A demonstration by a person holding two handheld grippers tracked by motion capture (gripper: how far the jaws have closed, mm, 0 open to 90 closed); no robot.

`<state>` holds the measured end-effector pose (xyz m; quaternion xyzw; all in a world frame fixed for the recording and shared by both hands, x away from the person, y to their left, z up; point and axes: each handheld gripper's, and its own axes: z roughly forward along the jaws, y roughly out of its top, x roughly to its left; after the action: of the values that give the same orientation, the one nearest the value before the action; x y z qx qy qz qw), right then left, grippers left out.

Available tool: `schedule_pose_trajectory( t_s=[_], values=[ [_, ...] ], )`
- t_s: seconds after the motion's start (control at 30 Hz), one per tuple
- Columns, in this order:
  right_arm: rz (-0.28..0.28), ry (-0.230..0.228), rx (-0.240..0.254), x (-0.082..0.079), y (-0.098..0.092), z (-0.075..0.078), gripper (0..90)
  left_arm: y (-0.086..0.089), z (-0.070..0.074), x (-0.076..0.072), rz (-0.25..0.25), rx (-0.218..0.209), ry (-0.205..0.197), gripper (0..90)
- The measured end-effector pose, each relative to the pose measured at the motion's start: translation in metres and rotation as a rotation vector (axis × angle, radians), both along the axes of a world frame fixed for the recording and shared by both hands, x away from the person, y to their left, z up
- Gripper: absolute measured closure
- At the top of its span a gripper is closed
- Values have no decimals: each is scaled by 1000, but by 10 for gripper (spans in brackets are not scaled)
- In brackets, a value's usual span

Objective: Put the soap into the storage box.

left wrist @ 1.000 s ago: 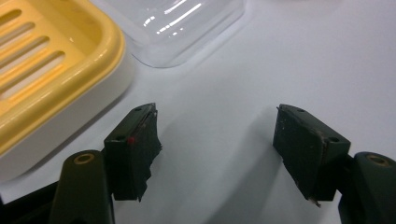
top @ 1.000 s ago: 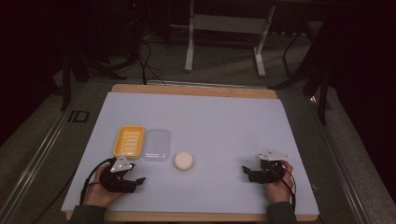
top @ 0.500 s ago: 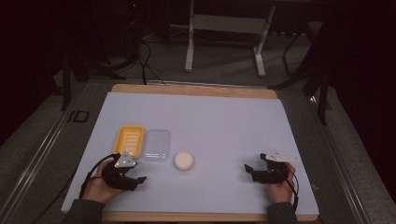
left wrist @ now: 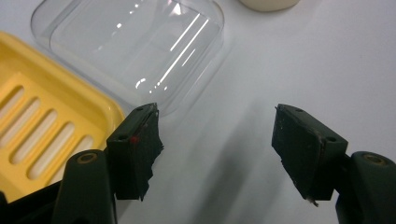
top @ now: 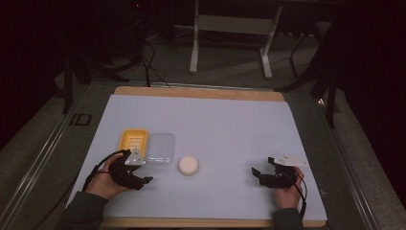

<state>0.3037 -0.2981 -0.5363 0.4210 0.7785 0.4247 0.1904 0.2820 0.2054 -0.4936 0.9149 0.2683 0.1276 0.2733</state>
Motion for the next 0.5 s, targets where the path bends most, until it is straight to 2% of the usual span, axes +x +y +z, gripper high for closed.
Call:
schedule_pose_trajectory(
  t_s=[0.03,0.1,0.17,0.3,0.5],
  values=[
    [0,-5,2,-1,0,0,141,0,0,0,0,0,0,327],
    [-6,-12,7,-1,0,0,141,-3,4,3,-18,27,2,327],
    [-5,-13,12,-1,-1,0,141,-3,4,3,-18,27,2,327],
    [-7,-18,31,-2,-3,1,141,-8,10,11,-48,52,7,327],
    [-2,-22,24,-3,-2,1,142,-15,14,18,-82,90,13,327]
  ],
)
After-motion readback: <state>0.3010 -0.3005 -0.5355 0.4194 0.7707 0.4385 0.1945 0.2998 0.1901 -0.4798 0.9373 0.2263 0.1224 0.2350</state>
